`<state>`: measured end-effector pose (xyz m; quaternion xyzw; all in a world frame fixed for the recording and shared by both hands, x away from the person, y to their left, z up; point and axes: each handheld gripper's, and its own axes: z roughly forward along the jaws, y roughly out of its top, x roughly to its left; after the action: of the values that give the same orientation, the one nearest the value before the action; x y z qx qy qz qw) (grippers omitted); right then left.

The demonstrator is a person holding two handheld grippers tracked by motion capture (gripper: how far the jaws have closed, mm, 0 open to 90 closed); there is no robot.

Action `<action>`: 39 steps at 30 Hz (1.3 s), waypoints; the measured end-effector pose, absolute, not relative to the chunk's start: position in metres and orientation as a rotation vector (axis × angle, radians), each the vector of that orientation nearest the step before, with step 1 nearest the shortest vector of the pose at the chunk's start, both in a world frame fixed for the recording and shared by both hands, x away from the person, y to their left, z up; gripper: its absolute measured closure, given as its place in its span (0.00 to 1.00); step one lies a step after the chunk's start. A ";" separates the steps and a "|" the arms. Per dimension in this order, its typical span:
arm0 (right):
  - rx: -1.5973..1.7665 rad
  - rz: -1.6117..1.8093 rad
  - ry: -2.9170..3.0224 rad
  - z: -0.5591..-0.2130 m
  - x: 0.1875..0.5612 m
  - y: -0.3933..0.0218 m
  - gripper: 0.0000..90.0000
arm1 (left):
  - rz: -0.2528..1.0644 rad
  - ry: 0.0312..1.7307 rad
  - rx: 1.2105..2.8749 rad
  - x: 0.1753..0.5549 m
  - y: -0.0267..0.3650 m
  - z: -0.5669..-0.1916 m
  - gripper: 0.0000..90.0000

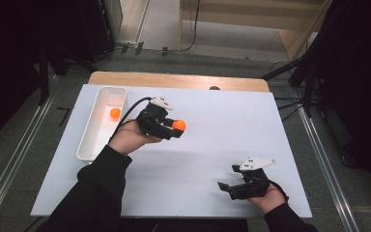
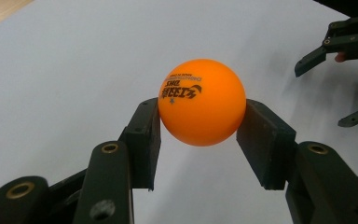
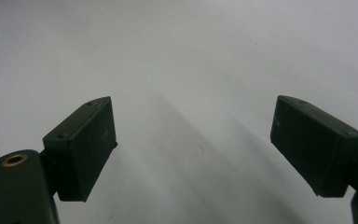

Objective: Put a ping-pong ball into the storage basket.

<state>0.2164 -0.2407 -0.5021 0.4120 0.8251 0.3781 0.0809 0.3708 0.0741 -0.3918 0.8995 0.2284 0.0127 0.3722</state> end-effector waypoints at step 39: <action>1.230 1.126 2.468 -0.502 0.216 -0.241 0.14 | 0.146 0.768 2.227 0.394 0.130 -0.378 0.57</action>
<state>0.2163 -0.2408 -0.5022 0.4115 0.8259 0.3767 0.0813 0.3937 0.1303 -0.3782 0.8725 0.3010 0.0571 0.3806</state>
